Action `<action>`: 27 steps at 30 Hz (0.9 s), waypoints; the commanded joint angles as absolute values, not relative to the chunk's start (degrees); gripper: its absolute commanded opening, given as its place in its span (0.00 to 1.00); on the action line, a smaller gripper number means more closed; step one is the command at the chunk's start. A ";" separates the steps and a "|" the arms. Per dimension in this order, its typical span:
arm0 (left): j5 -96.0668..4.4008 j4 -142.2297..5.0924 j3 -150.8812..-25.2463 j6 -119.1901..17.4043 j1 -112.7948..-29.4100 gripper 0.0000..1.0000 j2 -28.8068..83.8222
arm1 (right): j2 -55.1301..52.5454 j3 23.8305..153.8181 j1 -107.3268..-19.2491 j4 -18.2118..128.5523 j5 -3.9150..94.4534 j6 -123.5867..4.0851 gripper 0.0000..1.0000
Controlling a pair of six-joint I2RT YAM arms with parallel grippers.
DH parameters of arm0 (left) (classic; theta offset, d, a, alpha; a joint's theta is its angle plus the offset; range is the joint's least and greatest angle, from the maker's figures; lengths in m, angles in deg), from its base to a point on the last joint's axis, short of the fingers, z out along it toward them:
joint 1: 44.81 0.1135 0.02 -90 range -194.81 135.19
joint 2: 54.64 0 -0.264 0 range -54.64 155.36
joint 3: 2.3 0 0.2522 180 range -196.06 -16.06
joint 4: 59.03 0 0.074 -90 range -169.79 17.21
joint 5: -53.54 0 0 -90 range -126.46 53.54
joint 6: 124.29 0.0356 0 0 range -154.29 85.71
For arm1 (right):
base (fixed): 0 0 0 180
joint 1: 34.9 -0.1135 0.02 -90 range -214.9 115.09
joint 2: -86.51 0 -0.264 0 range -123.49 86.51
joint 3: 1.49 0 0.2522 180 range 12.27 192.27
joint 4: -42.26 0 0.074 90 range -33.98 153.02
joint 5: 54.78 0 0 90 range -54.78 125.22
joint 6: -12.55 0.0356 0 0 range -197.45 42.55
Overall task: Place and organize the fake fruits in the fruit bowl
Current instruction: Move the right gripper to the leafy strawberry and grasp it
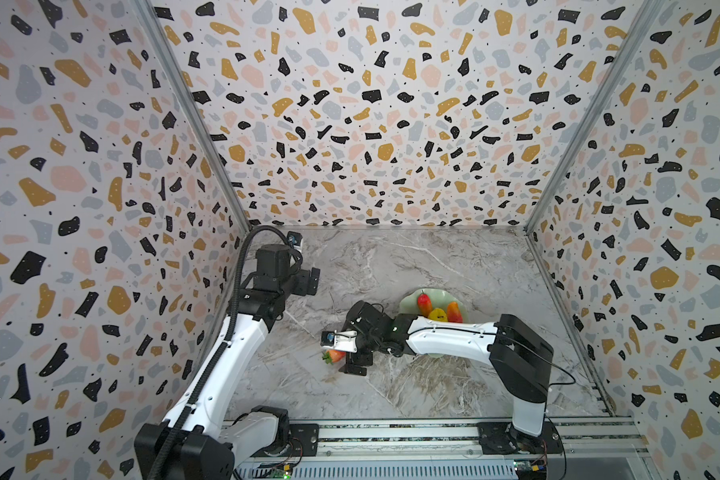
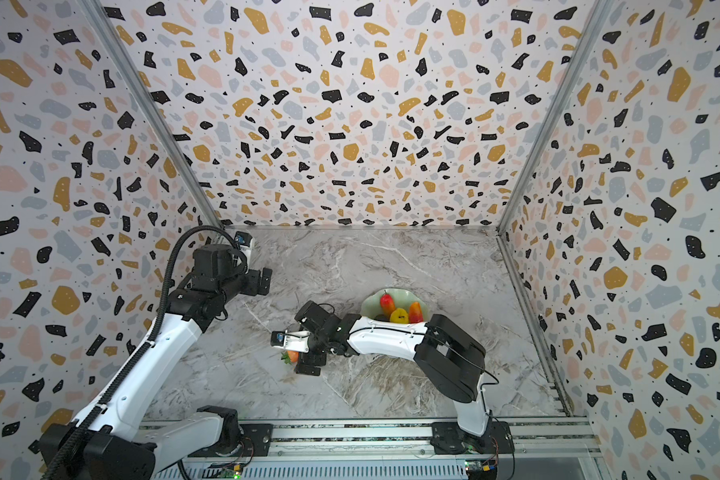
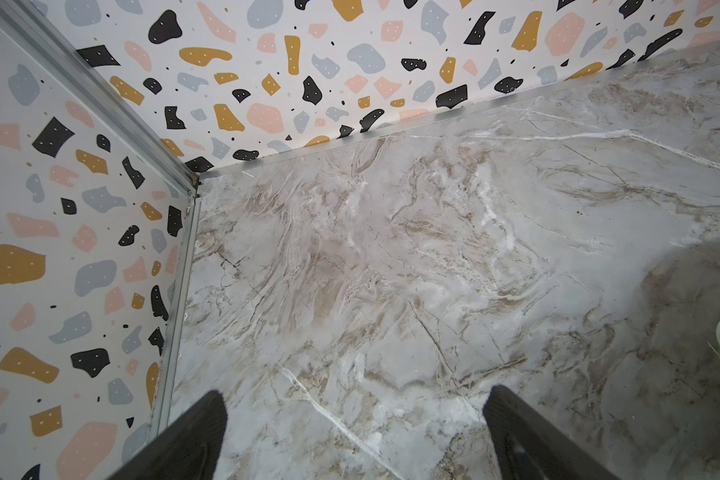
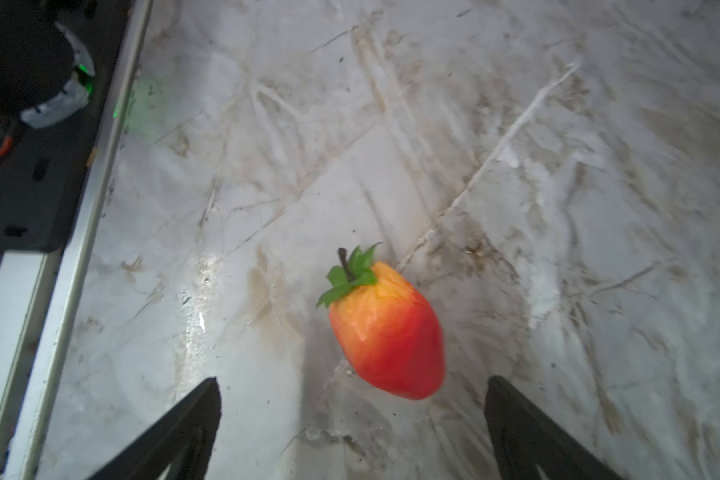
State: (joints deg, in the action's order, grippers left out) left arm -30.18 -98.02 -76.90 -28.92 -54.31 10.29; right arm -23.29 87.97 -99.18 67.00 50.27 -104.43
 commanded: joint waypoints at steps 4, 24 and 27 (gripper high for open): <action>-30.55 -96.26 -76.15 -28.16 -54.39 1.00 9.09 | -25.68 93.98 -98.53 71.36 53.75 -113.84 0.97; -31.01 -96.26 -76.18 -28.13 -54.39 1.00 9.35 | -34.54 101.12 -99.59 72.82 52.44 -111.66 0.63; -31.10 -96.26 -76.18 -28.08 -54.39 1.00 9.43 | -33.16 100.67 -99.51 73.08 52.24 -111.33 0.54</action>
State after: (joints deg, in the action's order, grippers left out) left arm -30.20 -98.00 -76.66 -28.90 -54.31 9.99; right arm -35.55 99.16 -99.28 71.03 52.34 -112.30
